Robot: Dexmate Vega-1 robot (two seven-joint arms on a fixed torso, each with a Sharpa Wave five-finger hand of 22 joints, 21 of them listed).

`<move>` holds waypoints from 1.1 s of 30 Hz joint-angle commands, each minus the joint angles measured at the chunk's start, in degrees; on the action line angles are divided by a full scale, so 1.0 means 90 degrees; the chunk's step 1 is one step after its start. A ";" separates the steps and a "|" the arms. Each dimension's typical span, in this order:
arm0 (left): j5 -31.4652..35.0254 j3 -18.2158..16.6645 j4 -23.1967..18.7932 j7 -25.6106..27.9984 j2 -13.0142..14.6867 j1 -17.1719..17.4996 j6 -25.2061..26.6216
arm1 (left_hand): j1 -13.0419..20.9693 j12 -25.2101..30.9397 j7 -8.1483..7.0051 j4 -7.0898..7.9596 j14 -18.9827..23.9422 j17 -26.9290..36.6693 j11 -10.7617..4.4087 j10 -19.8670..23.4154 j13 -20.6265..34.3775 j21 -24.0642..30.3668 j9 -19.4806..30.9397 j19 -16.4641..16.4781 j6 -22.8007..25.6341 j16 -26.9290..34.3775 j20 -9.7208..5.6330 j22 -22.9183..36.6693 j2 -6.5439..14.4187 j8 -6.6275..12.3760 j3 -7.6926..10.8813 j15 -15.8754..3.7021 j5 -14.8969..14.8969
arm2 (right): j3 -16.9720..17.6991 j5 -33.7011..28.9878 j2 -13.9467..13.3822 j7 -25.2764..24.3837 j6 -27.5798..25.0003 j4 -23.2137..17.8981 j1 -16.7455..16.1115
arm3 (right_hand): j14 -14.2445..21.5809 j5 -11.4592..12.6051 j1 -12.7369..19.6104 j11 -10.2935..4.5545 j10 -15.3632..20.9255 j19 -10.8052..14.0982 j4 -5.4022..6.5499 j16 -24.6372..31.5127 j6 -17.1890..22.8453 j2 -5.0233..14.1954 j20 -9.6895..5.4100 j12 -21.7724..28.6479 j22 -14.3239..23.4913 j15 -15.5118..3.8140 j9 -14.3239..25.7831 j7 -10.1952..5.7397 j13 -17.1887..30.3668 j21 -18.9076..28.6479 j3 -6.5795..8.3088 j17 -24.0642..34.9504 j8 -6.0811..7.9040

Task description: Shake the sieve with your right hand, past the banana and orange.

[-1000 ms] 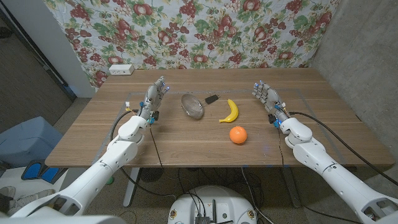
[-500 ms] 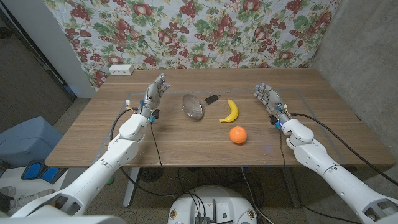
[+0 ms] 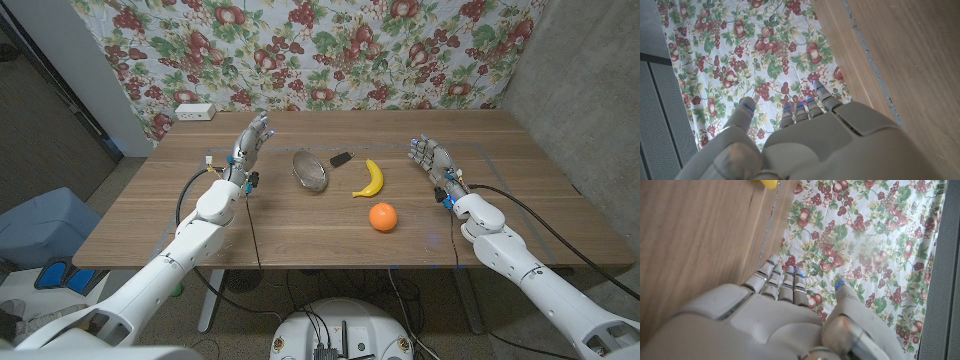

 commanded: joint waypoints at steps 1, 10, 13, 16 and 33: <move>0.0497 0.0048 -0.0222 0.0406 0.0083 0.0003 0.0148 | 0.0072 0.0020 -0.0029 -0.0092 0.0100 0.0015 0.0022 0.0063 0.0011 0.0043 0.0035 0.0105 0.0056 0.0053 0.0011 0.0021 -0.0049 0.0026 0.0003 0.0000 -0.0014 | -0.0035 -0.0049 -0.0011 0.0062 0.0009 0.0024 0.0061 | 0.0084 0.0032 -0.0008 0.0024 0.0051 0.0053 -0.0051 0.0041 0.0058 0.0040 0.0028 0.0017 0.0020 0.0013 0.0011 -0.0023 0.0028 0.0024 0.0025 0.0023 0.0040; 0.0836 0.0109 -0.0507 0.0648 0.0216 0.0045 0.0506 | 0.0125 0.0019 -0.0047 -0.0199 0.0224 0.0018 -0.0011 0.0133 0.0015 0.0031 0.0037 0.0174 0.0076 0.0059 0.0016 0.0022 -0.0074 0.0012 0.0006 -0.0019 -0.0026 | -0.0057 -0.0080 -0.0090 0.0069 -0.0077 -0.0106 0.0045 | 0.0121 0.0046 0.0007 0.0020 0.0098 0.0089 -0.0084 0.0048 0.0109 0.0051 0.0051 0.0021 0.0024 0.0030 0.0014 -0.0022 0.0031 0.0019 0.0043 0.0022 0.0047; 0.0952 0.0134 -0.0592 0.0652 0.0308 0.0034 0.0622 | 0.0151 0.0022 -0.0042 -0.0241 0.0261 0.0019 0.0003 0.0168 0.0016 0.0026 0.0037 0.0196 0.0102 0.0060 0.0021 0.0022 -0.0086 0.0017 0.0012 -0.0028 -0.0029 | -0.0039 -0.0068 -0.0095 0.0034 -0.0074 -0.0140 0.0002 | 0.0126 0.0050 0.0010 0.0034 0.0133 0.0109 -0.0092 0.0048 0.0118 0.0054 0.0057 0.0030 0.0025 0.0029 0.0015 -0.0020 0.0031 0.0022 0.0047 0.0022 0.0047; 0.1138 0.0177 -0.0651 0.0675 0.0398 0.0009 0.0687 | 0.0177 0.0027 -0.0042 -0.0281 0.0315 0.0020 0.0000 0.0206 0.0017 0.0017 0.0038 0.0206 0.0128 0.0068 0.0027 0.0022 -0.0097 0.0023 0.0017 -0.0023 -0.0033 | -0.0012 -0.0049 -0.0094 -0.0013 -0.0058 -0.0177 -0.0056 | 0.0137 0.0053 0.0011 0.0047 0.0147 0.0127 -0.0101 0.0051 0.0138 0.0057 0.0064 0.0030 0.0026 0.0036 0.0016 -0.0022 0.0033 0.0022 0.0052 0.0025 0.0050; 0.1847 0.0237 -0.1118 0.0899 0.0729 0.0108 0.0988 | 0.0268 0.0028 -0.0023 -0.0407 0.0408 0.0025 -0.0030 0.0324 0.0022 -0.0025 0.0041 0.0248 0.0257 0.0045 0.0045 0.0023 -0.0125 0.0041 0.0030 -0.0042 -0.0047 | 0.0050 -0.0091 -0.0107 -0.0219 0.0038 -0.0386 -0.0293 | 0.0156 0.0060 0.0001 0.0053 0.0187 0.0158 -0.0117 0.0059 0.0189 0.0067 0.0077 0.0027 0.0030 0.0041 0.0020 -0.0001 0.0037 0.0012 0.0063 0.0043 0.0052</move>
